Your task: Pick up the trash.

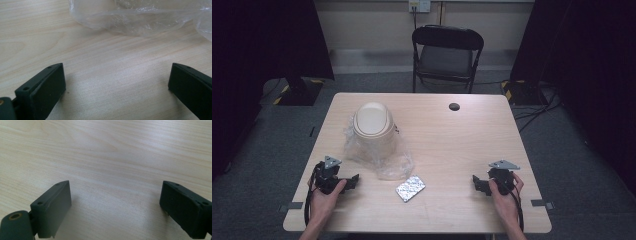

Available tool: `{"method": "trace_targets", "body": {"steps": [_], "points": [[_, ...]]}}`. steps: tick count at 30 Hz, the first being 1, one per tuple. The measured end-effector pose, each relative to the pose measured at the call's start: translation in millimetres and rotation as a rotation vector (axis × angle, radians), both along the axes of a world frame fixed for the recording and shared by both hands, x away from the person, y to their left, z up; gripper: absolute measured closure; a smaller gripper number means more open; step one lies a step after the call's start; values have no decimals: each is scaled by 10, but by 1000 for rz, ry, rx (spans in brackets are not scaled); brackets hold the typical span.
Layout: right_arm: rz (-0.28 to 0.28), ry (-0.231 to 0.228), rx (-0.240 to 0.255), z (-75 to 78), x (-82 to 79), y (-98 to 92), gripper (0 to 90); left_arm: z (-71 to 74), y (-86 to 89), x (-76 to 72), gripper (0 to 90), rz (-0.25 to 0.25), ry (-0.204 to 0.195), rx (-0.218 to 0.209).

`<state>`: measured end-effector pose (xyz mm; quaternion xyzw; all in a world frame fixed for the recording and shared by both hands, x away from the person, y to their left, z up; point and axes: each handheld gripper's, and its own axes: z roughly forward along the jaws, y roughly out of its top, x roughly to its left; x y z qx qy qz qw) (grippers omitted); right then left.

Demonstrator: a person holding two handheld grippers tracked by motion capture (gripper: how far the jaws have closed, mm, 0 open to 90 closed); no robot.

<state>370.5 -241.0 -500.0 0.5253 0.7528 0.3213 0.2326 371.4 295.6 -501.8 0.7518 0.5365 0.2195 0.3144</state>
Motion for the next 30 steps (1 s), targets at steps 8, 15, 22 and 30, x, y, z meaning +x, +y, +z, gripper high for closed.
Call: {"method": "trace_targets", "body": {"steps": [8, 15, 22, 30], "points": [[55, 0, -1, 0, -2, -50, 96, 35, 7, -41, 161, 1, -13, -16], [53, -1, -1, 0, -2, -50, 95, 159, 36, -137, 171, -62, -62, -115], [55, -1, -2, 0, -2, -51, 95, 316, -6, -177, 190, -122, -137, -187], [51, -1, -1, -1, -2, -48, 95, 505, -189, -149, 222, -239, -127, -208]]}}
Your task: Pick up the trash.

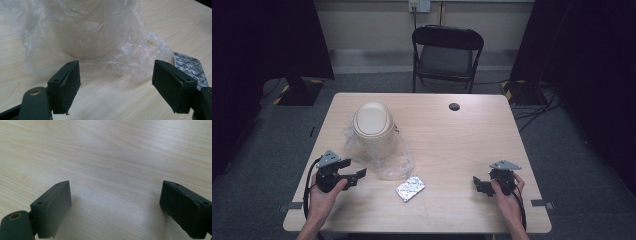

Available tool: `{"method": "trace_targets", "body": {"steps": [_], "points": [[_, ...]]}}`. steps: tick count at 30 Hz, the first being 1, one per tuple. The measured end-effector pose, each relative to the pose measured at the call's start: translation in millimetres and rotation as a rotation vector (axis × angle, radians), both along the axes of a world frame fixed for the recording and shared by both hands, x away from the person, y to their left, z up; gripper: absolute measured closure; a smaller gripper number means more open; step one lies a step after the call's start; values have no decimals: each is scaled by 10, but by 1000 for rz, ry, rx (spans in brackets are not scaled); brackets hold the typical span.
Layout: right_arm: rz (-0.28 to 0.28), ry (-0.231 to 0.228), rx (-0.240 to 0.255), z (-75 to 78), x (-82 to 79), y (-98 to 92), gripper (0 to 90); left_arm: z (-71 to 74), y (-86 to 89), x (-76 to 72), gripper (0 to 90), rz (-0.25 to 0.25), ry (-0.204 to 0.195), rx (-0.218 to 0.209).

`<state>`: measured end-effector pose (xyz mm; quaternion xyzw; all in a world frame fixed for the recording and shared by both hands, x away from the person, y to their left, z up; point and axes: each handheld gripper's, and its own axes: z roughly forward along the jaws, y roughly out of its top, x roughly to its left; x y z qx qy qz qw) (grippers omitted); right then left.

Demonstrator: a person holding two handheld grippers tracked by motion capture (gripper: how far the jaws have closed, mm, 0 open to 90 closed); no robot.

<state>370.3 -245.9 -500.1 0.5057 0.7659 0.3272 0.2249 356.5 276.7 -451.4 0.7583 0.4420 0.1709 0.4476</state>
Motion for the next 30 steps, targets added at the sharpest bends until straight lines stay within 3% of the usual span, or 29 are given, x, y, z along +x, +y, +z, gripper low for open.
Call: {"method": "trace_targets", "body": {"steps": [6, 12, 13, 14, 17, 22, 25, 27, 30], "points": [[-1, 0, 0, 0, -1, 1, 95, 114, -47, 50, 209, -35, -23, 20], [-24, -1, 0, -1, 1, 24, 93, 272, -81, 49, 208, -49, -63, -9], [-24, -1, 0, -1, 1, 24, 93, 319, -126, 66, 207, -69, -70, 23], [-24, -1, 0, -1, 1, 24, 93, 319, -126, 66, 206, -69, -70, 23], [-24, -1, 0, -1, 1, 24, 93, 370, -172, 120, 204, -85, -74, 8], [-24, -1, 0, -1, 1, 24, 93, 535, -220, 255, 201, -95, -104, 33], [-24, -1, 0, -1, 1, 24, 93, 600, -246, 308, 200, -118, -104, 35], [-24, 0, 0, -1, 0, 24, 93, 689, -283, 373, 200, -116, -133, 35], [-24, -1, 0, -1, 1, 24, 93, 726, -314, 423, 200, -118, -141, 37]]}}
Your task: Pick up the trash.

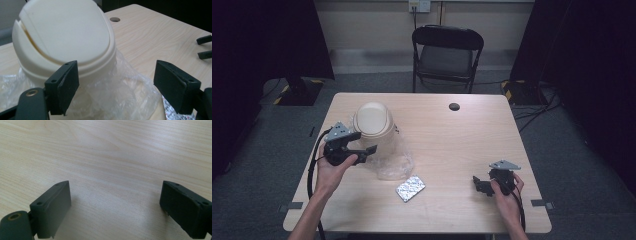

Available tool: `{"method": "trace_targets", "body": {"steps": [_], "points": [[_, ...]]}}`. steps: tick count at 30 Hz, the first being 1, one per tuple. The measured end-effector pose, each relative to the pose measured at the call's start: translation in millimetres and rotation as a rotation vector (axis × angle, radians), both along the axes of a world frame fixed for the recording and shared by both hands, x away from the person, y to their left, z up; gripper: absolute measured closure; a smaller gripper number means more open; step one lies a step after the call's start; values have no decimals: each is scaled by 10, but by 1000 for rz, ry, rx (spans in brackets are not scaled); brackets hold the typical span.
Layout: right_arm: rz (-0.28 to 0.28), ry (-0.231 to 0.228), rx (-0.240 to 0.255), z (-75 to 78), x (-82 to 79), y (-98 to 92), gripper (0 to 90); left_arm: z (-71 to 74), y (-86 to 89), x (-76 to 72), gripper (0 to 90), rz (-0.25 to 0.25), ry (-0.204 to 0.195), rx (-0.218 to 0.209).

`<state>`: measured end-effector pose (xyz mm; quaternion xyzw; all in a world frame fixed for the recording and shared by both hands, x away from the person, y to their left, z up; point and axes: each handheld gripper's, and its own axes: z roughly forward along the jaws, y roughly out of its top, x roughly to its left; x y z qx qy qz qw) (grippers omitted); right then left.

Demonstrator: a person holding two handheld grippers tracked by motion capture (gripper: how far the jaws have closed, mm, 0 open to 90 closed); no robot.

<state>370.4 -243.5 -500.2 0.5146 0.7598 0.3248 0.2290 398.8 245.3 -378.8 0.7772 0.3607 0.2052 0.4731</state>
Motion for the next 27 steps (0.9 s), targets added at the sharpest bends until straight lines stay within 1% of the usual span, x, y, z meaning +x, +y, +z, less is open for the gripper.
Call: {"method": "trace_targets", "body": {"steps": [1, 2, 3, 4, 5, 6, 8, 10, 12, 15, 18, 19, 20, 21, 22, 23, 24, 25, 26, 27], "points": [[0, 0, 0, 0, 0, 0, 93, 11, -33, 54, 200, 1, 0, 7], [0, 0, 0, 0, 0, 0, 93, 11, -33, 54, 200, 1, 0, 7], [0, 0, 0, 0, 0, 0, 93, 0, -68, 112, 200, -10, 7, 18], [0, 0, 0, 0, 0, 0, 93, 0, -68, 112, 195, -10, 7, 18], [0, 1, 0, 1, 0, 0, 93, 1, -87, 146, 193, -8, -8, 19], [0, 1, 0, 1, 0, 0, 93, 1, -87, 146, 196, -8, -8, 19], [0, 0, 0, 0, 0, 0, 93, -2, -87, 194, 196, -6, 4, 16], [0, 0, 0, 0, 0, 0, 93, -11, -95, 233, 207, 0, 4, 21], [0, 1, 0, 0, 0, 0, 93, -27, -122, 265, 206, -2, 9, 16], [0, 0, 0, 0, 0, 0, 93, -65, -153, 311, 211, -8, 1, 24], [0, 0, 0, 0, 0, 0, 93, -95, -182, 355, 216, -8, 6, 16], [0, 0, 0, 0, 0, 0, 93, -113, -206, 374, 218, -2, -3, 29], [0, 0, 0, 0, 0, 0, 93, -113, -206, 374, 221, -2, -3, 29], [0, 0, 0, 0, 0, 0, 94, -117, -207, 389, 228, -6, -8, 41], [0, 0, 0, 0, 0, 0, 94, -121, -211, 399, 228, -5, -4, 41], [0, 0, 0, 0, 0, 0, 93, -109, -218, 425, 236, -11, 6, 65], [0, 0, 0, 0, 0, 0, 93, -109, -218, 425, 236, -11, 6, 65], [0, 0, 0, 0, 0, 0, 93, -103, -223, 450, 237, -16, 13, 81], [0, 0, 0, 0, 0, 0, 93, -103, -223, 450, 238, -16, 13, 81], [0, 0, 0, 0, 0, 0, 93, -101, -221, 477, 238, -13, 19, 92]]}}
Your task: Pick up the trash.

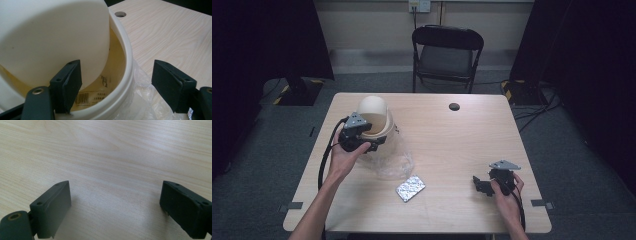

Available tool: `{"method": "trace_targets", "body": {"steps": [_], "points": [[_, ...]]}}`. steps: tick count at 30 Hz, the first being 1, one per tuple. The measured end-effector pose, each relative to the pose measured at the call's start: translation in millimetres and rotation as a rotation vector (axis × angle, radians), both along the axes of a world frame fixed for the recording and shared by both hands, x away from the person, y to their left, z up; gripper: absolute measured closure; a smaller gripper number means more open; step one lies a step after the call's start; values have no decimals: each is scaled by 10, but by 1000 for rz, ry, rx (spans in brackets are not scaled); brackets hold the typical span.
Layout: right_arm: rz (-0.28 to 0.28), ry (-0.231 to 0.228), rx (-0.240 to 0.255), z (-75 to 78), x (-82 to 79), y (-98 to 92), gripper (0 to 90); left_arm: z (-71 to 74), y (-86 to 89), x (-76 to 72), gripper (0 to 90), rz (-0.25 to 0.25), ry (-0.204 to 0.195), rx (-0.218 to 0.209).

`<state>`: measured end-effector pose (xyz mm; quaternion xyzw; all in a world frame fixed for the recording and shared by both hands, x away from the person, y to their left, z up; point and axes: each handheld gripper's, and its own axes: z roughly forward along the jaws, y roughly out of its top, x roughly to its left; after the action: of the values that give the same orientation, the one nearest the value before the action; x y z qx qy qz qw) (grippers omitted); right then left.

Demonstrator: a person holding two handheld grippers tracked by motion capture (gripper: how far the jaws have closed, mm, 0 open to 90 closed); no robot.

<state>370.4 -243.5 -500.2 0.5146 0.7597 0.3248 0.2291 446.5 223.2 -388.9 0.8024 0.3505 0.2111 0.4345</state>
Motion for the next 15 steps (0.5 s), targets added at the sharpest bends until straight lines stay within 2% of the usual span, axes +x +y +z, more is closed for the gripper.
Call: {"method": "trace_targets", "body": {"steps": [4, 7, 8, 15], "points": [[0, 0, 0, 0, 0, 0, 93, -17, 6, 40, 224, 28, 0, 17], [0, 0, 0, 0, 0, 0, 93, -17, 36, 76, 199, 38, 3, 12], [0, 0, 0, 0, 0, 0, 93, -23, 64, 98, 203, 46, -2, -7], [0, 0, 0, 0, 0, 0, 93, -25, 97, 105, 214, 57, 0, -16]]}}
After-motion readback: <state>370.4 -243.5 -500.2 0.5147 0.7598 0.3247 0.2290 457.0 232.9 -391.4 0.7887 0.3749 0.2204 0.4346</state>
